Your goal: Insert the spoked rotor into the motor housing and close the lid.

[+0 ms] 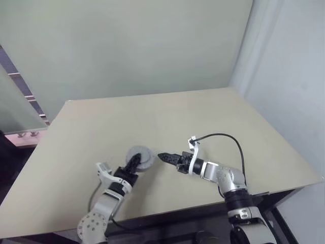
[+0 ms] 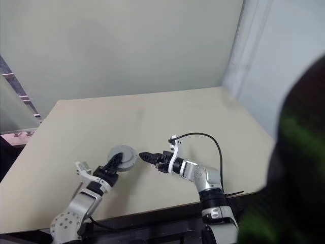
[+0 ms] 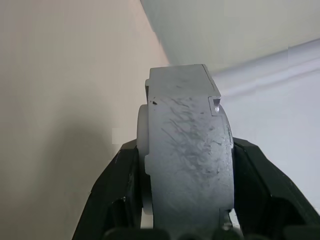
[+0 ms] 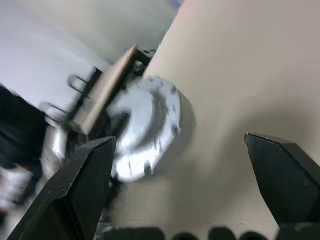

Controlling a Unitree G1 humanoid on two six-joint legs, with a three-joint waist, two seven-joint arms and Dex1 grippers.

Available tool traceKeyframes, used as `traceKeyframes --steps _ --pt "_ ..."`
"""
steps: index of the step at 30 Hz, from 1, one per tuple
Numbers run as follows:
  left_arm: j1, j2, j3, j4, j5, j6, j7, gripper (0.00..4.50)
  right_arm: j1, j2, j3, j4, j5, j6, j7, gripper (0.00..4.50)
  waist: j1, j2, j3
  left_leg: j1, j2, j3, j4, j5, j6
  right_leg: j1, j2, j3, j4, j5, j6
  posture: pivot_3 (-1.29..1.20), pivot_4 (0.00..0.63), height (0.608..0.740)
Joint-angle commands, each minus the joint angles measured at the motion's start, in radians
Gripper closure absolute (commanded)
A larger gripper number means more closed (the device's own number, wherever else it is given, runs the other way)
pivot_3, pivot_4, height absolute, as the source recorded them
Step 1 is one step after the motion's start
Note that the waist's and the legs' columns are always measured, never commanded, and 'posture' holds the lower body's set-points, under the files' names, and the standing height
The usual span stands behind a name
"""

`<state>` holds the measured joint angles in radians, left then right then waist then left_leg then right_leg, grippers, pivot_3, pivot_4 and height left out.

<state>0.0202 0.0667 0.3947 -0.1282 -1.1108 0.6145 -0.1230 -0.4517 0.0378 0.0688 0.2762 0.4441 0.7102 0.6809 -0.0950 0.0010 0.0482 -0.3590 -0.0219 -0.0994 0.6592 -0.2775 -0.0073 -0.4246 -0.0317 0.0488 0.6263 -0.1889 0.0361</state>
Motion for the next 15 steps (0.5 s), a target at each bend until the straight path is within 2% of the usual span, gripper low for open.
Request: traceKeyframes --steps 1,3,7,15 --pt "-0.057 0.050 -0.010 -0.048 0.117 -0.093 -0.023 2.48 0.018 -0.041 0.152 -0.086 -0.147 -0.256 0.057 0.00 0.001 0.000 0.000 0.000 0.000 0.000 0.000 0.000 0.000 0.000 0.000 0.000 0.000 0.000 0.000 0.00 0.000 0.740" --pt "-0.083 0.093 -0.019 -0.005 0.218 -0.144 -0.028 2.48 0.037 -0.079 0.240 -0.086 -0.247 -0.403 0.067 0.00 0.001 0.000 0.000 0.000 0.000 0.001 0.001 0.000 0.000 0.000 0.000 0.001 0.000 0.000 0.000 0.00 0.000 0.740" --pt "-0.121 0.146 -0.033 0.083 0.360 -0.226 -0.045 2.48 0.053 -0.101 0.301 -0.058 -0.325 -0.553 0.064 0.00 0.004 -0.001 0.000 0.000 0.000 0.001 0.001 0.000 0.000 0.001 0.000 0.001 0.000 0.000 0.001 0.00 0.000 0.740" --pt "-0.171 0.198 -0.010 0.268 0.505 -0.316 -0.056 2.48 0.062 -0.104 0.310 -0.023 -0.384 -0.650 0.031 0.00 0.022 -0.002 -0.001 0.001 0.000 0.001 0.001 0.000 0.000 0.000 0.000 0.001 0.000 0.003 -0.001 0.00 0.000 0.740"
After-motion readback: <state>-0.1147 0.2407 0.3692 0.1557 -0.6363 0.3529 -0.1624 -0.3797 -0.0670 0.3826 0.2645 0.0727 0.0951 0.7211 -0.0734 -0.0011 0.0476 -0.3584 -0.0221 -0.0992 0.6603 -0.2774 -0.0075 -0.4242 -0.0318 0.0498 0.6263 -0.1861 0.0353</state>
